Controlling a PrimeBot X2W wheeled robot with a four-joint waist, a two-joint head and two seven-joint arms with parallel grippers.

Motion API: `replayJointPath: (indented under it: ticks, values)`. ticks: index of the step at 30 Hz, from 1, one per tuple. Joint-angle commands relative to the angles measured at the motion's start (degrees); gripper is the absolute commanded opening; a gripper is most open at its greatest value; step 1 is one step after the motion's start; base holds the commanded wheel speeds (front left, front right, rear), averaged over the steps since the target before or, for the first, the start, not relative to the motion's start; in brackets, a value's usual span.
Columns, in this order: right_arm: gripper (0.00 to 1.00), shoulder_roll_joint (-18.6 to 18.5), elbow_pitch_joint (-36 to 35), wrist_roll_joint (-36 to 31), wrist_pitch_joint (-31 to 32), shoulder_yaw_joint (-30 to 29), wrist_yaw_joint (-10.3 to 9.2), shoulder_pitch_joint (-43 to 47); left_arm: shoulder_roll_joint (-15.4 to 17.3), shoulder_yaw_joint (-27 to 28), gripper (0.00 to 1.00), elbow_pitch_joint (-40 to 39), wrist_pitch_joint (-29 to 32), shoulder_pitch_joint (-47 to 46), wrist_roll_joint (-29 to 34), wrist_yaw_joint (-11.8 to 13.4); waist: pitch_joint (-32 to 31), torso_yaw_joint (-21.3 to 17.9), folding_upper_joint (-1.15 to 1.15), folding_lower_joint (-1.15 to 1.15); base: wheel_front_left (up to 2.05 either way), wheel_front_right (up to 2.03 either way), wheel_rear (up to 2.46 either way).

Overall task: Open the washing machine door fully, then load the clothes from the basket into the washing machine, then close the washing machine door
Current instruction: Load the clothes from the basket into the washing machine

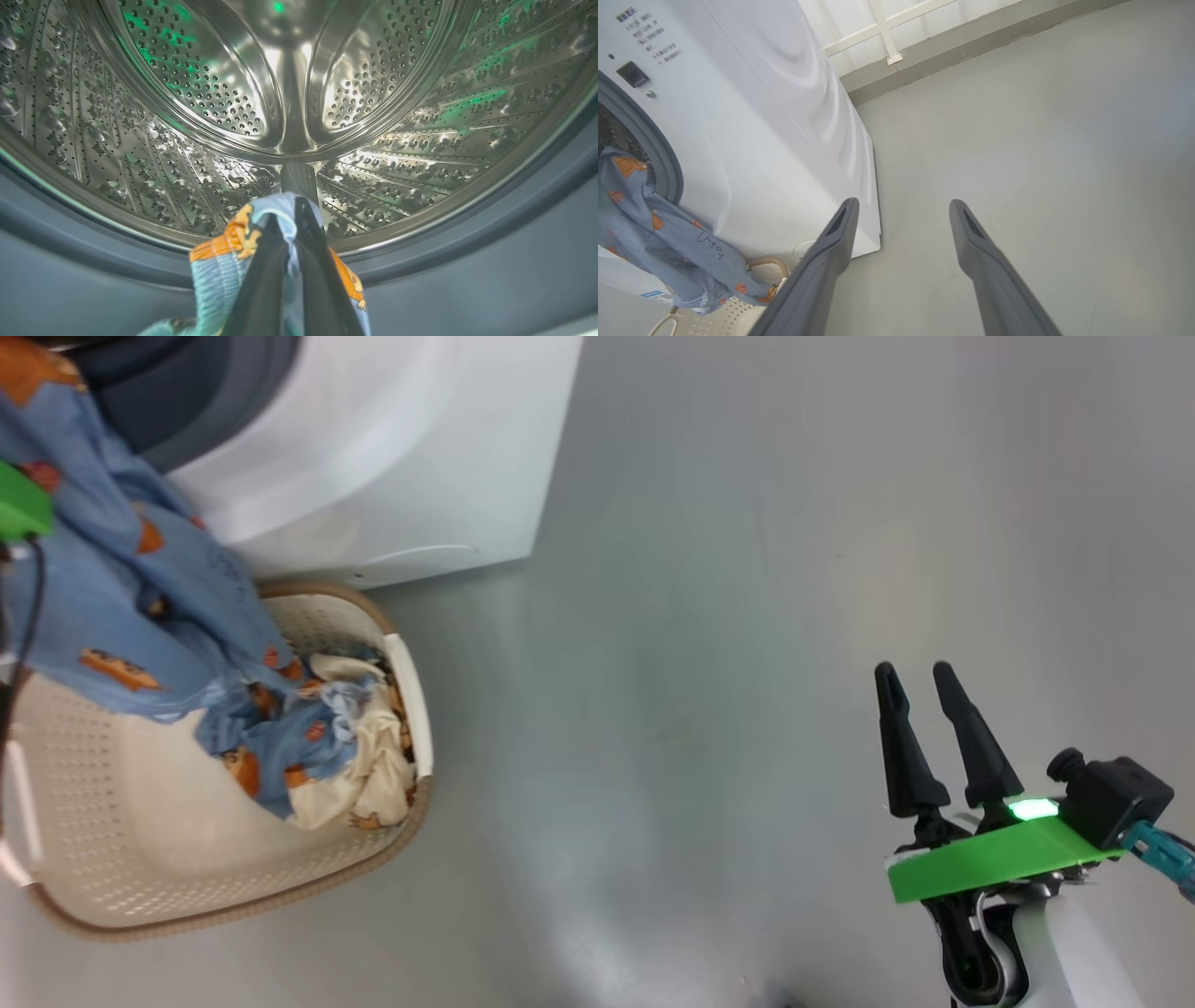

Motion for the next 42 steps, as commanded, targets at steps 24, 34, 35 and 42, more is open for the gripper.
replayJointPath:
  ticks: [24, 34, 35, 42]
  values:
    - [1.00, 0.68, -1.85, 2.26, -0.43, 3.56, 0.09, -2.04, 7.58, 12.39, 0.00, -14.99, -0.36, -7.60, 14.26, 3.81, 5.60, -5.88, 0.00, 0.00, 0.00, 0.00, 0.00]
    - [1.00, 0.69, -1.76, 2.61, -0.43, 3.87, 0.09, -1.72, 5.58, 14.14, 0.08, -1.98, -0.36, -7.74, 17.07, 1.15, 5.06, -5.47, 0.00, 0.00, 0.00, 0.00, 0.00]
    - [1.00, 0.69, -1.73, 2.62, -0.43, 3.87, 0.09, -1.70, 5.35, 14.23, 0.29, 0.03, -0.36, -8.21, 16.85, 1.05, 4.93, -5.39, 0.00, 0.00, 0.00, 0.00, 0.00]
    - [1.00, 0.69, -1.50, 2.76, -0.43, 3.99, 0.09, -1.45, 4.66, 10.70, 1.00, 10.33, -0.36, -12.58, 18.75, 0.44, 4.33, -4.87, 0.00, 0.00, 0.00, 0.00, 0.00]
